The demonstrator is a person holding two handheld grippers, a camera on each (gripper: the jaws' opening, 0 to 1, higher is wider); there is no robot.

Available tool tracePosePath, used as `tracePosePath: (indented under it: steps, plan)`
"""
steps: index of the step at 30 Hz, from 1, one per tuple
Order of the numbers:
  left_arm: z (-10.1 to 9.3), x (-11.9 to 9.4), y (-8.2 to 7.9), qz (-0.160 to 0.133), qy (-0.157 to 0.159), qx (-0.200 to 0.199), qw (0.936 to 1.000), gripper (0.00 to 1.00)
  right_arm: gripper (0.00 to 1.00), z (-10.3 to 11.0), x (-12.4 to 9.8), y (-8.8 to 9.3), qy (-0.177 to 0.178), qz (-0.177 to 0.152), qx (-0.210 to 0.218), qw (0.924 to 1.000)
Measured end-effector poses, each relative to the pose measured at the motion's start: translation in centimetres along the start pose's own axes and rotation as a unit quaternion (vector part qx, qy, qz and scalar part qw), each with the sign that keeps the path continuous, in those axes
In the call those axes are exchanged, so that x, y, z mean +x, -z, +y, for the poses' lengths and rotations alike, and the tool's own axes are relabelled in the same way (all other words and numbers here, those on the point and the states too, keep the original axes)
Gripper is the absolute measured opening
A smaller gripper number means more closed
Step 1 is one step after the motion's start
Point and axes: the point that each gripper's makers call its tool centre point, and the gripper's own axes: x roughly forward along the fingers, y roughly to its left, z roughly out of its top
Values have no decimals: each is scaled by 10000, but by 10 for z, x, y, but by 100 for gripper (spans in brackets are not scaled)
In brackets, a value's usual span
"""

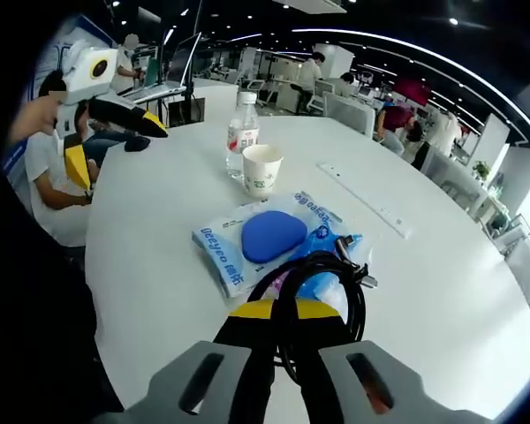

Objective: Arrange the tabletop items into an orderly group along one side of the table until the central work area is clear of visible clutter.

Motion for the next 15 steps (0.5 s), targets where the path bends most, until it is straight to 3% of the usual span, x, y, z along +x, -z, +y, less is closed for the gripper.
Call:
tracePosePath:
  steps: [7, 15]
  plan:
    - [0, 3, -2, -5, 63, 50, 10000, 85, 1, 13, -12, 10, -29, 150, 102, 9998]
    - [1, 7, -3, 21, 117, 87, 9999, 85, 1, 32, -14, 35, -179, 485, 225, 9984]
